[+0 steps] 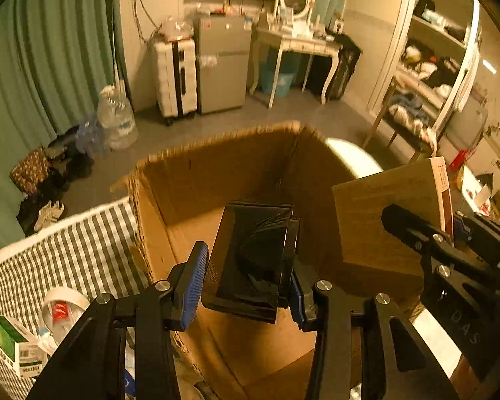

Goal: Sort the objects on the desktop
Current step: 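Carry both items over the cardboard box and open both grippers to drop them, then move both grippers back over the cluttered bed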

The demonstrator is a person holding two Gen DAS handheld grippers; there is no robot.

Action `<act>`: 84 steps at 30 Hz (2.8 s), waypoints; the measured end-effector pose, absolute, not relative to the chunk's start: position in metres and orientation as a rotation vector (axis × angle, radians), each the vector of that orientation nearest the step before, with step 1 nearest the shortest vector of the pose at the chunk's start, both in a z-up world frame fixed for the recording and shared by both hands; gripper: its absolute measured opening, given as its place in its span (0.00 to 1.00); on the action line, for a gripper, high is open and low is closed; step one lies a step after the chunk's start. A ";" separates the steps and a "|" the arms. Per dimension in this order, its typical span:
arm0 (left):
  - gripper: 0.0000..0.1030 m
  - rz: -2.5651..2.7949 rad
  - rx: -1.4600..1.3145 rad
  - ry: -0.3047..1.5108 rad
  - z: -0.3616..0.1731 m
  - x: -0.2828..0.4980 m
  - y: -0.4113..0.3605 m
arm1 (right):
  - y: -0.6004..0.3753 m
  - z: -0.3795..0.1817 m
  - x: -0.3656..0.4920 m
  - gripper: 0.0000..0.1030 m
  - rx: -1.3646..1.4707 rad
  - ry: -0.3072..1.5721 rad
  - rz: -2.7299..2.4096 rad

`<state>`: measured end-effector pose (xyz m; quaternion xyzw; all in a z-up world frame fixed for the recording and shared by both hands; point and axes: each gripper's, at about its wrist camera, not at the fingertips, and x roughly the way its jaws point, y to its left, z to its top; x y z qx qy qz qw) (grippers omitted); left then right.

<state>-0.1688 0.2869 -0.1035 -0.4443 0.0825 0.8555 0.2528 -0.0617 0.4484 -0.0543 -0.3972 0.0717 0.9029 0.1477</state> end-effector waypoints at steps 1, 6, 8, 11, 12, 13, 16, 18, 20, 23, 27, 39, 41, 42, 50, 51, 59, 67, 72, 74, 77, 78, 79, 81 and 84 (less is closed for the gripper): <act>0.43 2.317 -1.227 0.226 -0.109 -0.170 0.287 | 0.447 -0.062 -0.062 0.27 -1.161 0.197 2.590; 0.43 2.277 -1.292 0.236 -0.126 -0.171 0.288 | 0.447 -0.088 -0.066 0.27 -1.256 0.174 2.566; 0.43 2.279 -1.299 0.251 -0.128 -0.170 0.289 | 0.445 -0.095 -0.068 0.27 -1.298 0.162 2.553; 0.43 2.288 -1.304 0.258 -0.126 -0.171 0.289 | 0.443 -0.101 -0.070 0.27 -1.332 0.157 2.537; 0.43 2.290 -1.299 0.255 -0.124 -0.171 0.289 | 0.443 -0.102 -0.070 0.28 -1.337 0.163 2.536; 0.44 2.290 -1.299 0.253 -0.123 -0.171 0.289 | 0.443 -0.102 -0.069 0.28 -1.336 0.171 2.538; 0.44 2.310 -1.285 0.247 -0.114 -0.170 0.287 | 0.446 -0.096 -0.067 0.30 -1.329 0.191 2.552; 0.45 2.320 -1.265 0.241 -0.105 -0.170 0.284 | 0.445 -0.089 -0.066 0.30 -1.314 0.204 2.556; 0.48 2.341 -1.242 0.239 -0.095 -0.171 0.279 | 0.446 -0.077 -0.060 0.30 -1.259 0.201 2.557; 0.50 2.364 -1.208 0.213 -0.077 -0.172 0.270 | 0.444 -0.059 -0.057 0.30 -1.192 0.156 2.581; 0.52 2.404 -1.153 0.200 -0.051 -0.174 0.260 | 0.442 -0.035 -0.055 0.30 -1.128 0.181 2.608; 0.85 2.567 -0.998 0.119 0.013 -0.167 0.212 | 0.427 0.020 -0.055 0.32 -1.018 0.188 2.634; 0.90 2.588 -0.989 0.117 0.021 -0.166 0.202 | 0.422 0.030 -0.053 0.32 -1.005 0.196 2.643; 0.91 2.600 -0.985 0.117 0.023 -0.165 0.196 | 0.421 0.033 -0.052 0.32 -0.997 0.197 2.650; 1.00 2.684 -0.963 0.132 0.050 -0.152 0.154 | 0.388 0.065 -0.045 0.42 -0.922 0.178 2.718; 1.00 2.689 -0.965 0.129 0.052 -0.151 0.149 | 0.383 0.070 -0.045 0.43 -0.911 0.174 2.729; 1.00 2.716 -0.944 0.106 0.070 -0.139 0.105 | 0.343 0.087 -0.043 0.56 -0.859 0.184 2.789; 1.00 2.747 -0.911 0.126 0.076 -0.128 0.053 | 0.292 0.095 -0.051 0.70 -0.815 0.173 2.868; 1.00 2.773 -0.911 0.137 0.073 -0.126 0.016 | 0.266 0.094 -0.059 0.74 -0.814 0.178 2.895; 1.00 2.782 -0.922 0.128 0.071 -0.128 -0.002 | 0.256 0.093 -0.061 0.77 -0.822 0.172 2.909; 1.00 2.813 -0.927 0.111 0.068 -0.129 -0.028 | 0.240 0.090 -0.066 0.77 -0.840 0.159 2.932; 1.00 2.823 -0.934 0.104 0.066 -0.131 -0.034 | 0.236 0.090 -0.067 0.77 -0.841 0.153 2.942; 1.00 2.831 -0.943 0.096 0.064 -0.132 -0.041 | 0.231 0.089 -0.068 0.77 -0.838 0.150 2.955; 1.00 2.849 -0.970 0.084 0.058 -0.136 -0.055 | 0.221 0.086 -0.070 0.78 -0.831 0.146 2.992; 1.00 2.869 -1.006 0.081 0.047 -0.140 -0.073 | 0.202 0.080 -0.074 0.83 -0.815 0.106 3.013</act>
